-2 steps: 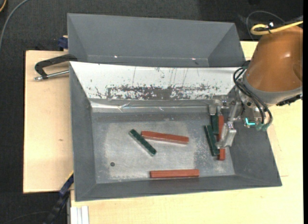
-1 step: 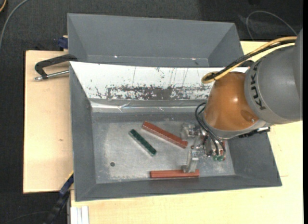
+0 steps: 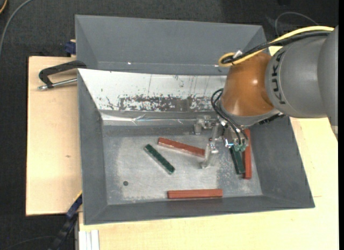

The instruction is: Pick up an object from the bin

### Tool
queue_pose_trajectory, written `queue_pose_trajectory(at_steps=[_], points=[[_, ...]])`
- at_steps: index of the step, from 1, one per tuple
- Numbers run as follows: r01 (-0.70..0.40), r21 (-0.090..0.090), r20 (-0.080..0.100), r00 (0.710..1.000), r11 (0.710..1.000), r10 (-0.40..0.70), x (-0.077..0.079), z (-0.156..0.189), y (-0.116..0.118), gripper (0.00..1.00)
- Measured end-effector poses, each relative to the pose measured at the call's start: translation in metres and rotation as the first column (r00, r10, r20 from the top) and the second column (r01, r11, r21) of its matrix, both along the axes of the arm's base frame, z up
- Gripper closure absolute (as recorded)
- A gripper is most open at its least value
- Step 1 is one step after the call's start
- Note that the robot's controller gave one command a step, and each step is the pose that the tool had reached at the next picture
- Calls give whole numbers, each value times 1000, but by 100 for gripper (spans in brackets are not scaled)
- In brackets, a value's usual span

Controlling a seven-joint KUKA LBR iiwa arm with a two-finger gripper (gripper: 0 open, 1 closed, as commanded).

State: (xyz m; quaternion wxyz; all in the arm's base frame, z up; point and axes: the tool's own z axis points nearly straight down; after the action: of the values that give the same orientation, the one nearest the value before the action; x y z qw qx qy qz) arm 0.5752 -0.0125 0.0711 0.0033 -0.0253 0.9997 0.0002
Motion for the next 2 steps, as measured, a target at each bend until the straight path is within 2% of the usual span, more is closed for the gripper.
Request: queue_pose_trajectory(at_steps=[1, 2], points=[[0, 0, -1, 1000, 1000, 0, 0, 0, 0, 100], [-303, -2, 2, 953, 953, 303, -16, 101, 36, 100]])
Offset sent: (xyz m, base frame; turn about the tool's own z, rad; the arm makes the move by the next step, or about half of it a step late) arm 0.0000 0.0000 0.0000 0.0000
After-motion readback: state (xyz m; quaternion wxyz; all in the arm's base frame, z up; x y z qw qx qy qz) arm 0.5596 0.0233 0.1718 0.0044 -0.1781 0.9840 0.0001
